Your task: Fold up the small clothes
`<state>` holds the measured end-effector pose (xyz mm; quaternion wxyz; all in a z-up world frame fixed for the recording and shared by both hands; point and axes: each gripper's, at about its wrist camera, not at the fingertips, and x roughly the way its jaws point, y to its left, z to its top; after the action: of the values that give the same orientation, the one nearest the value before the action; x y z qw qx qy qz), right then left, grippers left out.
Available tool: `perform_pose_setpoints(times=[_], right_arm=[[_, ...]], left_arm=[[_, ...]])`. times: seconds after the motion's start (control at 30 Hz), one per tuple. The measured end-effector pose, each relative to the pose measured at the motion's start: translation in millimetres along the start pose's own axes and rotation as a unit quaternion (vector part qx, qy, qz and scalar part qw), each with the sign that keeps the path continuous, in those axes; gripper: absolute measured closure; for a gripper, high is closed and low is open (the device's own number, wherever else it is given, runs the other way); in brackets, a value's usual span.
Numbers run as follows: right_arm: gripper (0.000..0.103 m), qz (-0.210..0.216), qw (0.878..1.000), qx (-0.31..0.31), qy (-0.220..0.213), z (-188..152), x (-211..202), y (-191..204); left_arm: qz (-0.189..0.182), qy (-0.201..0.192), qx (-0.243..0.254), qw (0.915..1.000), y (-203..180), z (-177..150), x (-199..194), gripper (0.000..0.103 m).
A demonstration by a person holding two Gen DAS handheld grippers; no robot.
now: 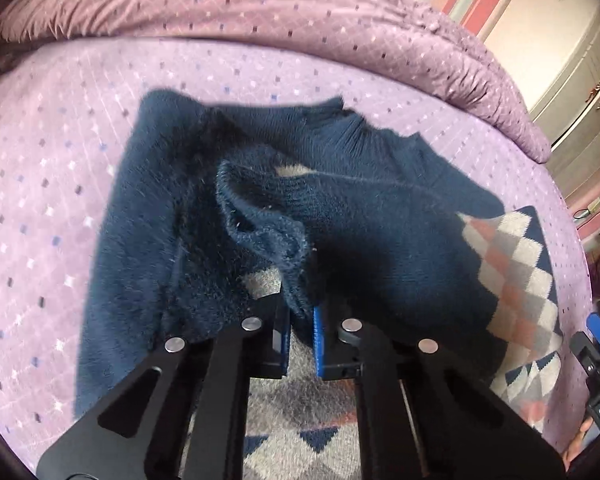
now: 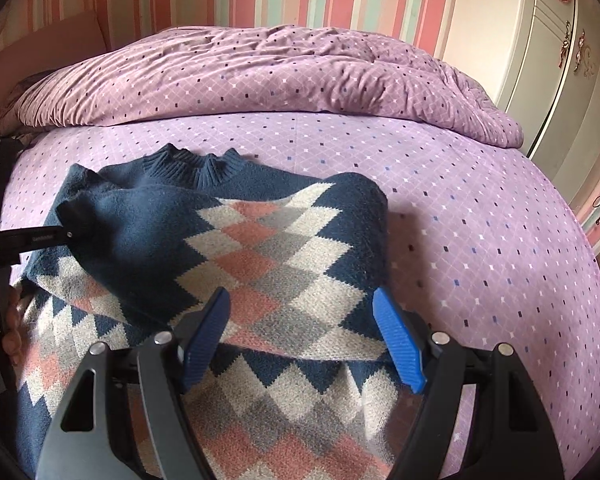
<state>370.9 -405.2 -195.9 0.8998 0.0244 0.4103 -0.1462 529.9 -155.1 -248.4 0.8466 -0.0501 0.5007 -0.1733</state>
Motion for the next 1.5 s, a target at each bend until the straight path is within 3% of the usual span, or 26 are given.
perform_pose_setpoints(times=[0.27, 0.47, 0.57, 0.6, 0.63, 0.7, 0.73, 0.8, 0.9, 0.97, 1.13, 1.27, 1.4, 1.5], right_arm=[[0.028, 0.008, 1.000, 0.001, -0.003, 0, -5, 6], [0.028, 0.017, 1.000, 0.009, 0.014, -8, 4, 14], [0.028, 0.016, 1.000, 0.009, 0.015, -9, 5, 16], [0.028, 0.015, 1.000, 0.007, 0.015, -9, 4, 17], [0.028, 0.014, 1.000, 0.007, 0.014, -9, 5, 16], [0.028, 0.013, 1.000, 0.006, 0.012, -9, 4, 15], [0.028, 0.012, 1.000, 0.005, 0.011, -8, 3, 15], [0.028, 0.011, 1.000, 0.006, 0.007, -6, 1, 12], [0.028, 0.010, 1.000, 0.007, 0.003, -3, -1, 7], [0.028, 0.008, 1.000, 0.008, 0.001, -2, -1, 4], [0.028, 0.002, 1.000, 0.009, 0.001, -3, 0, 2], [0.028, -0.001, 1.000, 0.007, 0.005, -5, 1, 3], [0.028, -0.007, 1.000, -0.005, 0.006, -8, 0, 6], [0.028, -0.010, 1.000, -0.010, 0.006, -9, 0, 5]], left_arm=[[0.039, -0.037, 0.071, 0.9960, 0, -3, -44, 0.096], [0.064, 0.015, 0.078, 0.9948, 26, -25, -8, 0.095], [0.077, 0.006, 0.091, 0.9928, 22, -28, -5, 0.092], [0.075, 0.008, 0.085, 0.9935, 23, -24, -6, 0.086], [0.068, 0.008, 0.079, 0.9945, 24, -23, -8, 0.072], [0.051, 0.006, 0.070, 0.9962, 25, -20, -15, 0.055], [0.058, 0.001, 0.072, 0.9957, 24, -21, -21, 0.038], [0.094, -0.022, 0.089, 0.9913, 20, -24, -39, 0.017], [0.084, -0.031, 0.090, 0.9919, 23, -24, -63, 0.014], [0.072, -0.030, 0.082, 0.9936, 26, -22, -74, 0.003], [-0.024, -0.029, 0.051, 0.9979, 23, -10, -82, 0.003], [-0.059, -0.017, 0.039, 0.9973, 14, -7, -57, 0.003], [-0.052, 0.014, 0.036, 0.9979, 17, -12, -30, 0.005], [-0.023, 0.039, 0.048, 0.9978, 21, -18, -13, 0.006]])
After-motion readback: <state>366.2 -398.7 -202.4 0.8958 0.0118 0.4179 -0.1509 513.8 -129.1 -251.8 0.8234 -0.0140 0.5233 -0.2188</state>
